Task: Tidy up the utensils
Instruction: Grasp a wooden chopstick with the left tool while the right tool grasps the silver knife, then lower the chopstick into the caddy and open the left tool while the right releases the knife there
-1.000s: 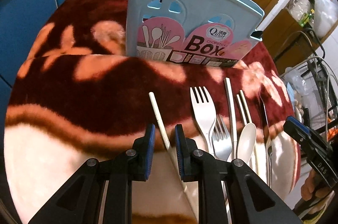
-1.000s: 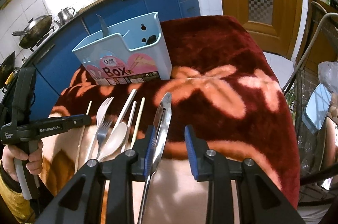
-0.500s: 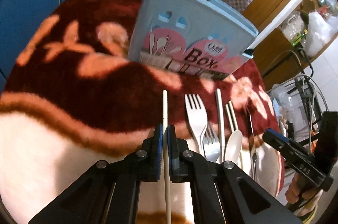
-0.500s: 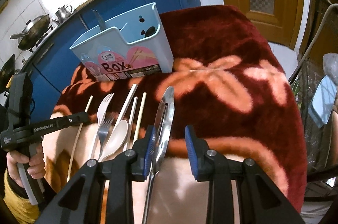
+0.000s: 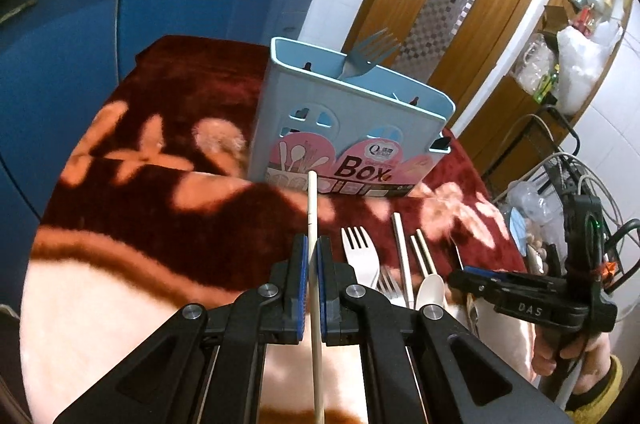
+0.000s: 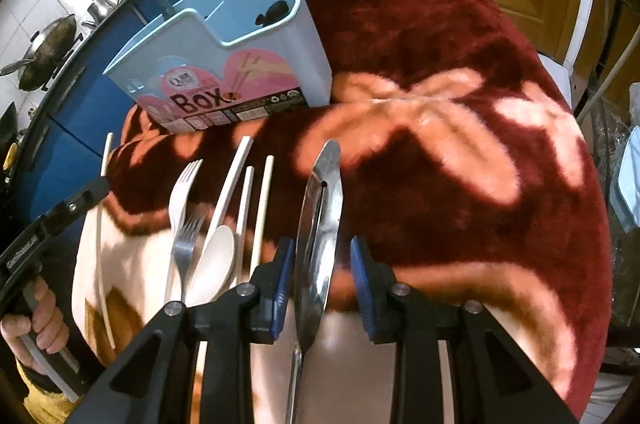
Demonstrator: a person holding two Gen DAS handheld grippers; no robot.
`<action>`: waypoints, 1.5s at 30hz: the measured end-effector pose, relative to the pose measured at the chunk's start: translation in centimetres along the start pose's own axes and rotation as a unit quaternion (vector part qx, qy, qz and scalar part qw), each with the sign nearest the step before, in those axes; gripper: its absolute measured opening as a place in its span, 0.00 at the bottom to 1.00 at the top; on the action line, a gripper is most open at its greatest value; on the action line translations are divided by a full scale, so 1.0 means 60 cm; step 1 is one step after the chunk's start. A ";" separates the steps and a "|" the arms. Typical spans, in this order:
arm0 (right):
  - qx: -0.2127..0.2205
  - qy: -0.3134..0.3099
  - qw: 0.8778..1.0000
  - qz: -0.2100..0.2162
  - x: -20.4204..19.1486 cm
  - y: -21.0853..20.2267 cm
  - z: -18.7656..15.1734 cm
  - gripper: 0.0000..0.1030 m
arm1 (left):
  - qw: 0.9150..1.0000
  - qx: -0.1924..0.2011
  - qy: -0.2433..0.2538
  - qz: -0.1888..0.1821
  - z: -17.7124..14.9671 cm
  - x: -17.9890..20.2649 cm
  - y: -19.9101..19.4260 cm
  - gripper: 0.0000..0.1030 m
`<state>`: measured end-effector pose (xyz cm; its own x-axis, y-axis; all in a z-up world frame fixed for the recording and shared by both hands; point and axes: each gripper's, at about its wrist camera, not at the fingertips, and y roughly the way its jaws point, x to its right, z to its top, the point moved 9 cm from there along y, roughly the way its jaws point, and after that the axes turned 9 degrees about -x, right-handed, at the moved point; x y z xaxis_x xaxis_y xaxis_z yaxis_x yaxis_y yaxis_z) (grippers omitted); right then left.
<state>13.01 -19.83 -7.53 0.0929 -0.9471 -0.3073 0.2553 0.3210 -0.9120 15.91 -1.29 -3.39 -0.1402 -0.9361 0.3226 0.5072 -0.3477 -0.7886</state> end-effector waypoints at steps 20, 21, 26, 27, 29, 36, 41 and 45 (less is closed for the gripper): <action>0.077 0.027 0.996 0.035 -0.008 -0.063 0.018 0.07 | 0.992 0.118 0.045 -0.004 0.054 0.038 -0.078 0.04; 0.084 0.027 0.995 0.038 -0.011 -0.070 0.022 0.07 | 0.991 0.124 0.046 -0.004 0.060 0.039 -0.082 0.04; 0.140 0.027 0.989 0.050 -0.026 -0.124 0.037 0.07 | 0.986 0.160 0.049 0.006 0.090 0.045 -0.102 0.04; 0.153 0.025 0.987 0.054 -0.030 -0.134 0.041 0.07 | 0.985 0.165 0.047 0.005 0.097 0.046 -0.105 0.04; 0.176 0.020 0.982 0.058 -0.035 -0.153 0.051 0.07 | 0.982 0.183 0.043 0.006 0.115 0.047 -0.114 0.04; 0.252 0.008 0.965 0.068 -0.050 -0.201 0.092 0.07 | 0.971 0.234 0.044 0.021 0.176 0.055 -0.135 0.04; 0.302 -0.006 0.951 0.070 -0.070 -0.224 0.134 0.07 | 0.961 0.269 0.060 0.035 0.215 0.064 -0.150 0.04; 0.335 -0.016 0.939 0.074 -0.084 -0.238 0.168 0.07 | 0.952 0.296 0.061 0.040 0.253 0.063 -0.159 0.04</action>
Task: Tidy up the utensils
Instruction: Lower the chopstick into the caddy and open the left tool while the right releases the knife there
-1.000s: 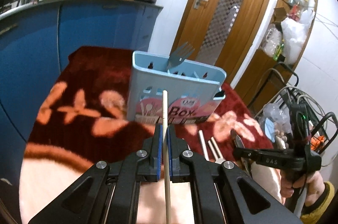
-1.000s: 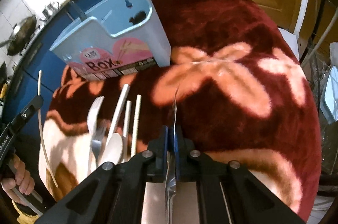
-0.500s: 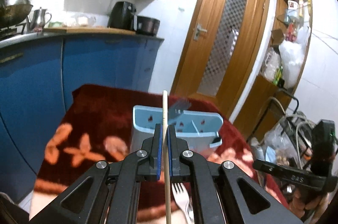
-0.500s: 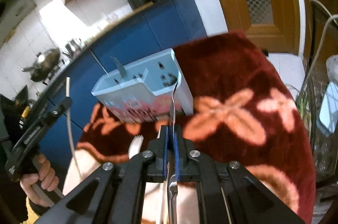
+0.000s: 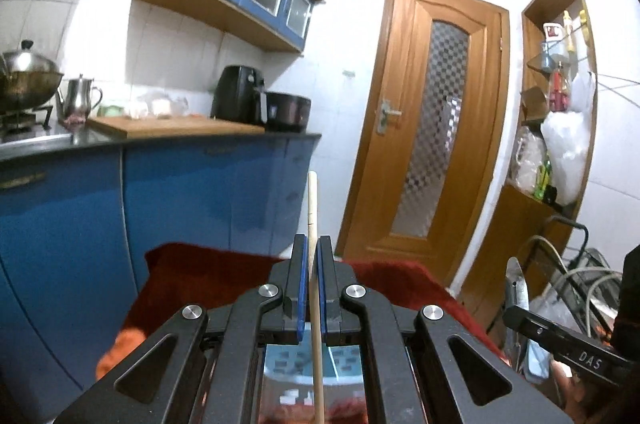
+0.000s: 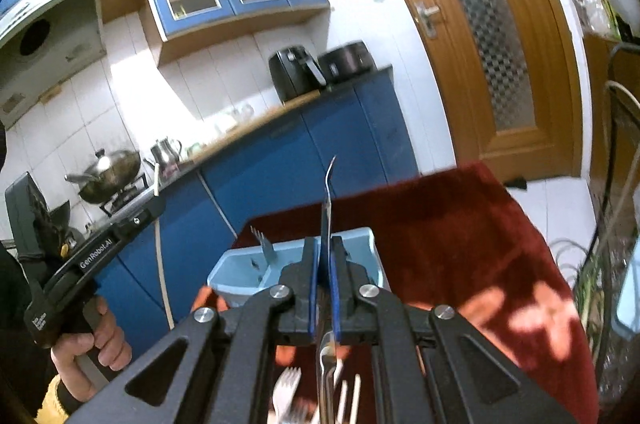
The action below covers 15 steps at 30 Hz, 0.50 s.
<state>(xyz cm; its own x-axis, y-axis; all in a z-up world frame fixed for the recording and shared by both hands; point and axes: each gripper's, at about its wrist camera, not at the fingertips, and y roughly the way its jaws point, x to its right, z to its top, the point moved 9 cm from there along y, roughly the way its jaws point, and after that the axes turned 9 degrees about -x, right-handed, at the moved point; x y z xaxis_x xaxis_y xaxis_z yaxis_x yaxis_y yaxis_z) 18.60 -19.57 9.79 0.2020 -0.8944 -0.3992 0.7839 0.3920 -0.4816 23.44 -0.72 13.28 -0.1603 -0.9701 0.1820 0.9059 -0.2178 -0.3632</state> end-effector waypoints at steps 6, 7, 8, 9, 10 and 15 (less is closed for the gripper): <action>0.052 -0.017 0.998 -0.001 -0.014 0.027 0.059 0.07 | 0.999 0.046 0.009 0.012 0.043 -0.002 0.023 0.04; 0.056 -0.017 0.998 -0.007 -0.013 0.031 0.064 0.07 | 0.999 0.051 0.008 0.015 0.047 -0.006 0.029 0.04; 0.065 -0.014 0.998 -0.013 -0.010 0.036 0.074 0.07 | 0.998 0.055 0.004 0.018 0.050 -0.010 0.036 0.04; 0.074 -0.009 0.997 -0.012 -0.007 0.041 0.084 0.07 | 0.998 0.059 0.002 0.020 0.051 -0.012 0.042 0.04; 0.078 -0.005 0.997 -0.011 -0.004 0.046 0.090 0.07 | 0.998 0.062 0.001 0.023 0.051 -0.014 0.047 0.04; 0.107 -0.002 0.994 0.004 0.005 0.078 0.115 0.07 | 0.995 0.086 0.008 0.046 0.040 -0.018 0.081 0.04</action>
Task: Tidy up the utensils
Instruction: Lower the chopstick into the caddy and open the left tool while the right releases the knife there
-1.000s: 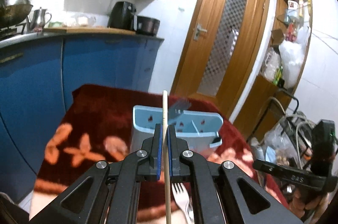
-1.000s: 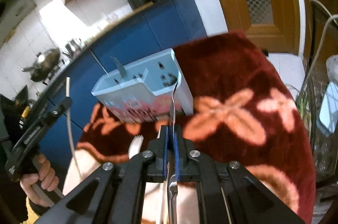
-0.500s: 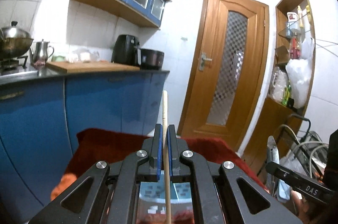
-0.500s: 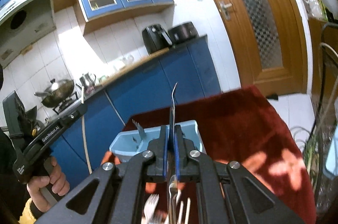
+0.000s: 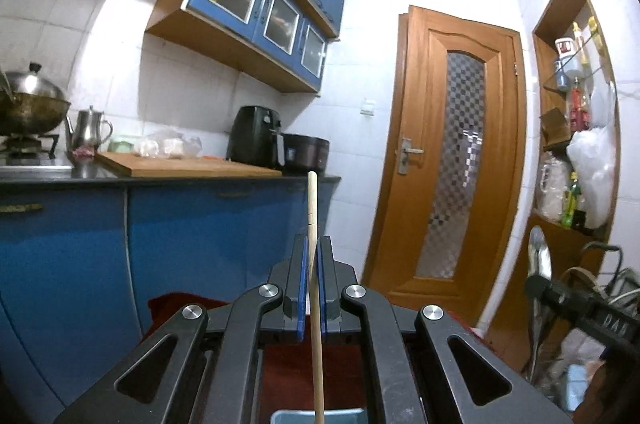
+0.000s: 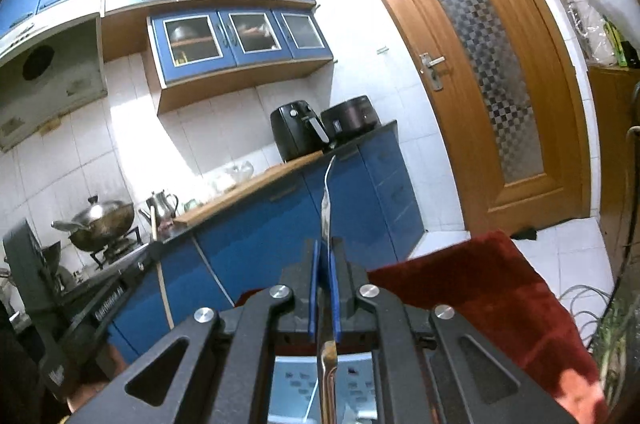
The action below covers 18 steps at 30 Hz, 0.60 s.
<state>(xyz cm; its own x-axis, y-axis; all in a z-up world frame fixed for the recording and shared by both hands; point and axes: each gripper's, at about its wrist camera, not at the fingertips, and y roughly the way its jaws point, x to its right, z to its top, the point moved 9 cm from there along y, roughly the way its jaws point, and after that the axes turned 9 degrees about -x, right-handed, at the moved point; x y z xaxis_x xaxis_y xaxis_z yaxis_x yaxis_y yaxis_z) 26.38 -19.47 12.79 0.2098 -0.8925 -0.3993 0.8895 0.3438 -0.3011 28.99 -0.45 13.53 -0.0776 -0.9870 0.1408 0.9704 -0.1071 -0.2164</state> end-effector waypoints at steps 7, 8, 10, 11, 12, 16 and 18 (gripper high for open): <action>0.035 -0.042 0.998 -0.015 -0.004 0.044 -0.010 0.07 | 1.000 0.012 0.009 0.017 -0.034 -0.001 0.026 0.04; 0.037 -0.049 0.998 -0.020 -0.004 0.050 -0.013 0.07 | 1.000 0.012 0.010 0.018 -0.037 0.000 0.029 0.04; 0.041 -0.065 0.997 -0.028 -0.006 0.060 -0.021 0.07 | 1.000 0.009 0.012 0.023 -0.046 -0.001 0.033 0.04; 0.040 -0.072 0.996 -0.030 -0.008 0.063 -0.025 0.07 | 1.000 0.007 0.014 0.024 -0.051 -0.001 0.034 0.04; 0.036 -0.082 0.995 -0.031 -0.011 0.067 -0.032 0.07 | 1.000 0.002 0.018 0.024 -0.058 -0.001 0.036 0.04; 0.018 -0.100 0.994 -0.031 -0.016 0.073 -0.053 0.07 | 0.999 -0.015 0.024 0.020 -0.077 0.004 0.039 0.04; 0.002 -0.100 0.994 -0.041 -0.011 0.074 -0.062 0.07 | 0.999 -0.022 0.023 0.019 -0.084 0.005 0.040 0.04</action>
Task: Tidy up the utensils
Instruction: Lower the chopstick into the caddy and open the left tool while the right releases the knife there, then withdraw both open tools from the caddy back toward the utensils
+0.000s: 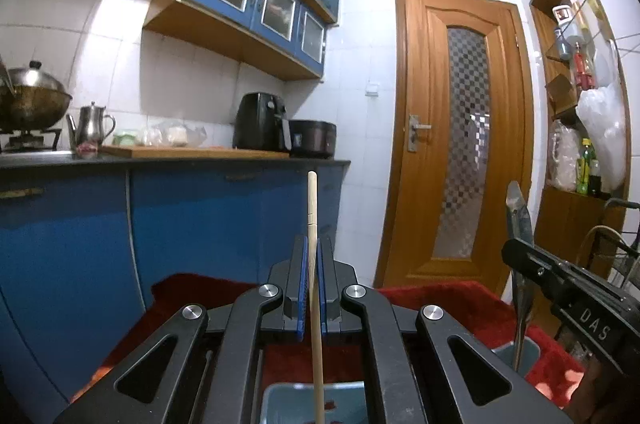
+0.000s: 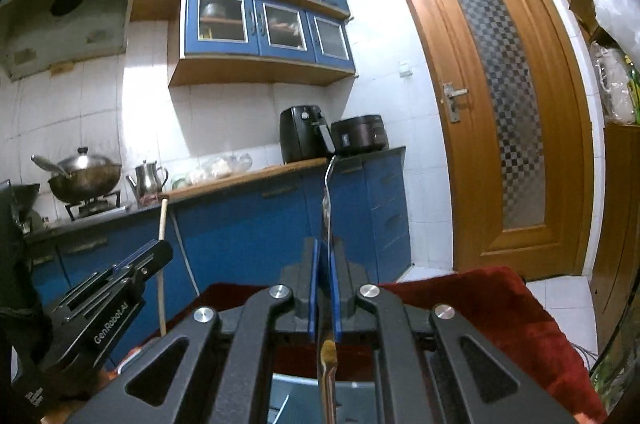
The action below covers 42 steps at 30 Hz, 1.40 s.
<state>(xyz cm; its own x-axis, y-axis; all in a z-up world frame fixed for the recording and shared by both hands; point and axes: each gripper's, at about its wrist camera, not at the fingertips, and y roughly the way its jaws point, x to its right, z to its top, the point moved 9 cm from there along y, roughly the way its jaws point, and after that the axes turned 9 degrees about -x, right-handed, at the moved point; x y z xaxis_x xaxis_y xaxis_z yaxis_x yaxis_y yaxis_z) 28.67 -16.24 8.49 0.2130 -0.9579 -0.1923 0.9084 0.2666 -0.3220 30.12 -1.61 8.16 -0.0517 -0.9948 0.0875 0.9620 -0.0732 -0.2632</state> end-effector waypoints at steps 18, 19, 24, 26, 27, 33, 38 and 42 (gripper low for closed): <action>-0.051 -0.010 0.998 0.020 -0.020 -0.053 -0.025 0.20 | 0.998 -0.047 -0.013 -0.031 -0.033 -0.001 -0.043 0.21; -0.049 -0.009 0.999 0.022 -0.022 -0.058 -0.022 0.21 | 0.998 -0.051 -0.016 -0.034 -0.034 -0.003 -0.047 0.22; -0.044 -0.003 0.999 0.026 -0.026 -0.085 -0.013 0.21 | 0.997 -0.065 -0.019 -0.045 -0.038 -0.002 -0.067 0.23; -0.045 0.001 0.999 0.029 -0.028 -0.098 -0.013 0.21 | 0.996 -0.069 -0.018 -0.049 -0.038 0.000 -0.074 0.23; -0.046 0.002 0.999 0.029 -0.027 -0.101 -0.012 0.21 | 0.996 -0.072 -0.019 -0.053 -0.038 0.002 -0.082 0.23; -0.063 0.016 0.997 0.029 -0.027 -0.130 -0.019 0.21 | 0.993 -0.093 -0.023 -0.070 -0.039 0.009 -0.114 0.23; -0.085 0.030 0.995 0.031 -0.027 -0.159 -0.030 0.21 | 0.990 -0.115 -0.020 -0.076 -0.047 0.014 -0.143 0.23; -0.101 0.038 0.994 0.032 -0.030 -0.185 -0.039 0.21 | 0.988 -0.134 -0.022 -0.078 -0.055 0.015 -0.162 0.23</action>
<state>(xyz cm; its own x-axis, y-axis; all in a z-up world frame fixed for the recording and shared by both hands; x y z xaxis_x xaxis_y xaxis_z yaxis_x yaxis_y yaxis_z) 17.40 -17.24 10.25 0.2334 -0.9296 -0.2852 0.8010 0.3501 -0.4857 19.81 -2.01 7.62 -0.1763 -0.9663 0.1876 0.8372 -0.2475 -0.4878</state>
